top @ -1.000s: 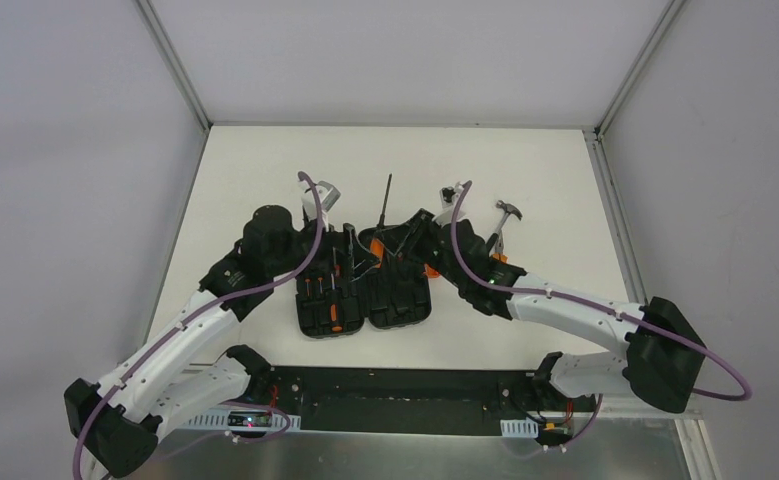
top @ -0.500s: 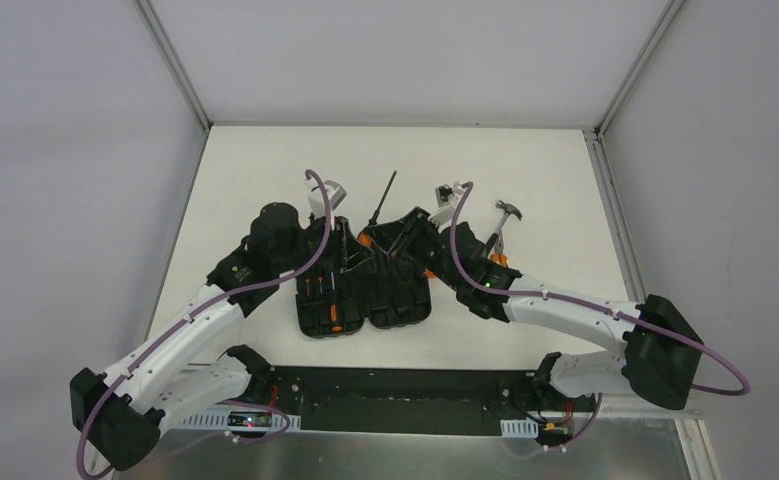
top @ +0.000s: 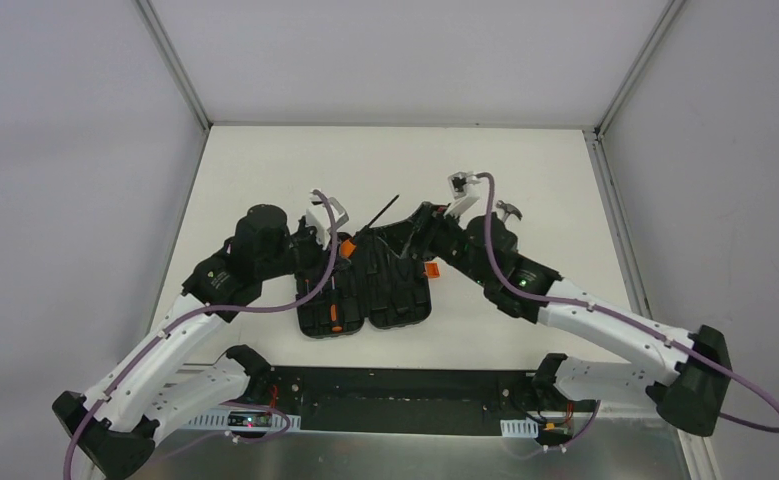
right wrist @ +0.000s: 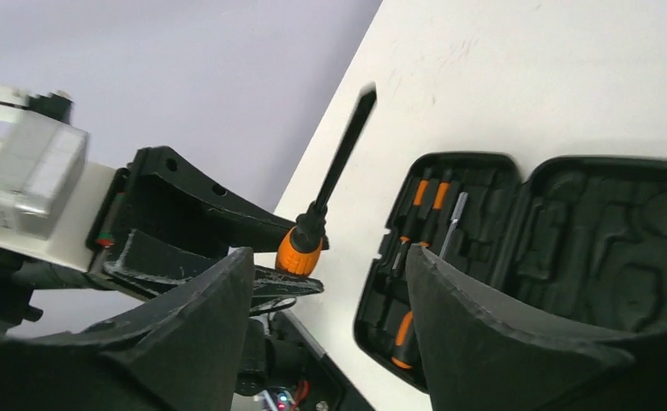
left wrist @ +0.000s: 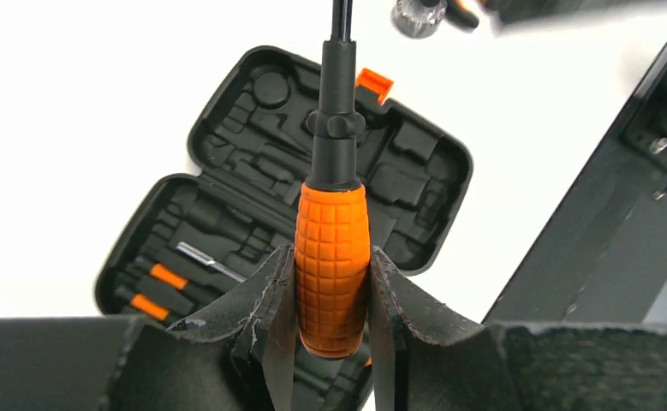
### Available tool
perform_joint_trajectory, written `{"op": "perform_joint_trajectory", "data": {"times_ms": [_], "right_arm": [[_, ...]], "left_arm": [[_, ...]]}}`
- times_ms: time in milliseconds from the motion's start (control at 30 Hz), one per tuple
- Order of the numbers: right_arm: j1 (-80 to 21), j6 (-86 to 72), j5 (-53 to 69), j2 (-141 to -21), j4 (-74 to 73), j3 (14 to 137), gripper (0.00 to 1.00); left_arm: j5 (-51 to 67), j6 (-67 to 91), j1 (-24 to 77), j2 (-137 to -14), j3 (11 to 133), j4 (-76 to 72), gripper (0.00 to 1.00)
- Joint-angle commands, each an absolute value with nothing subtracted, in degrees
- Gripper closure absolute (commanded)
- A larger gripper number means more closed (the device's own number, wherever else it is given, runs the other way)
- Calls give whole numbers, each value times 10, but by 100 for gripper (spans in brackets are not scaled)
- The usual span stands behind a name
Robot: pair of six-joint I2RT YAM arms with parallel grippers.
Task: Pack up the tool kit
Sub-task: Place the screwdriver in the toolbox.
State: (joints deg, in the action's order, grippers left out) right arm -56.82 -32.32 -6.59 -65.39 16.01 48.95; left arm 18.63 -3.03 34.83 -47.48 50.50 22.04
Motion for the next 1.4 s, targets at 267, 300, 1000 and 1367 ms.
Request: {"op": "perform_joint_trajectory", "data": {"times_ms": [267, 300, 1000, 1367], "right_arm": [[-541, -11, 91, -566, -236, 656, 18], [-541, 11, 106, -580, -264, 677, 18], [-562, 132, 318, -964, -544, 1035, 40], [-564, 99, 317, -1010, -537, 1036, 100]], "left_arm": [[168, -343, 355, -492, 582, 419, 100], [173, -353, 357, -491, 584, 423, 100], [221, -420, 403, -482, 614, 457, 100], [189, -410, 404, -472, 586, 453, 67]]}}
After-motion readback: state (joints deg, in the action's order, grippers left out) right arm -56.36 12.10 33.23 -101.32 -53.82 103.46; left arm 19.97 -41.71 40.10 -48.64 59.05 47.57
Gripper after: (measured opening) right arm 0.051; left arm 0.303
